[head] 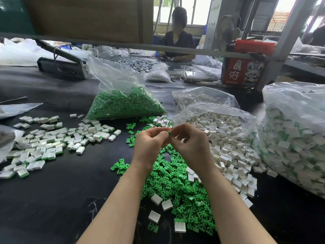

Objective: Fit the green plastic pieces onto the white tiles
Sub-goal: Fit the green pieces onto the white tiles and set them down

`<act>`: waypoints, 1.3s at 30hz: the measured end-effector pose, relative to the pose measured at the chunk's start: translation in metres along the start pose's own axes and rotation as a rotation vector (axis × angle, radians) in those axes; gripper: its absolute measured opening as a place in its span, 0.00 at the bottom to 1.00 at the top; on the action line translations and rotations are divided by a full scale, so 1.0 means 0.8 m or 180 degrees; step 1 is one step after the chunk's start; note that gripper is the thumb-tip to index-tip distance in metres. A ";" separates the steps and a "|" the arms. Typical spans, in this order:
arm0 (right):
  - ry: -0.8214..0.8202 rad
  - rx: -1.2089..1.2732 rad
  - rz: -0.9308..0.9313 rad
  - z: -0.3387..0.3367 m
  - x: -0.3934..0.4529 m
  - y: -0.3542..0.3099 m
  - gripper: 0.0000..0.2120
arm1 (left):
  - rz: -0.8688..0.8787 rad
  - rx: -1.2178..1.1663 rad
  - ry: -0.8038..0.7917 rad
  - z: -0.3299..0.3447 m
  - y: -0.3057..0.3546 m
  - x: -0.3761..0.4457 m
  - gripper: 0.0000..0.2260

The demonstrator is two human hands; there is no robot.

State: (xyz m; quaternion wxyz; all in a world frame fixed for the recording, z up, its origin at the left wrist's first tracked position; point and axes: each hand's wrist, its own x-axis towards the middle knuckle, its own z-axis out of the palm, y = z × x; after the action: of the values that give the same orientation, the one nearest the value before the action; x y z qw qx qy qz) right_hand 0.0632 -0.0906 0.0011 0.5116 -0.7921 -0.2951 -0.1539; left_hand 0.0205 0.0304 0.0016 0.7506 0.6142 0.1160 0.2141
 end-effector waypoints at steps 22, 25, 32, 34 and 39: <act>-0.1034 0.1363 0.0892 0.016 -0.005 0.007 0.34 | 0.0092 -0.0353 -0.0210 0.006 0.006 -0.010 0.10; -0.0859 0.1556 0.0924 0.018 -0.006 0.006 0.30 | 0.0116 -0.0371 -0.0143 0.011 0.004 -0.010 0.09; -0.0791 0.1586 0.0913 0.021 -0.006 0.008 0.33 | 0.0156 -0.0473 -0.0077 0.015 -0.003 -0.009 0.09; -0.0791 0.1433 0.0858 0.022 -0.006 0.007 0.34 | 0.0188 -0.0488 -0.0078 0.016 -0.004 -0.009 0.10; -0.0759 0.1182 0.0708 0.021 -0.006 0.006 0.36 | 0.0192 -0.0503 -0.0080 0.013 -0.005 -0.007 0.12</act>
State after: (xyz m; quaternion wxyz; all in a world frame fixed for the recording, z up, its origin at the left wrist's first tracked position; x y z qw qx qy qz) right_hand 0.0616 -0.0785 -0.0120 0.6238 -0.7247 -0.2877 0.0548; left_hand 0.0211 0.0182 -0.0004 0.7913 0.5589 0.0708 0.2374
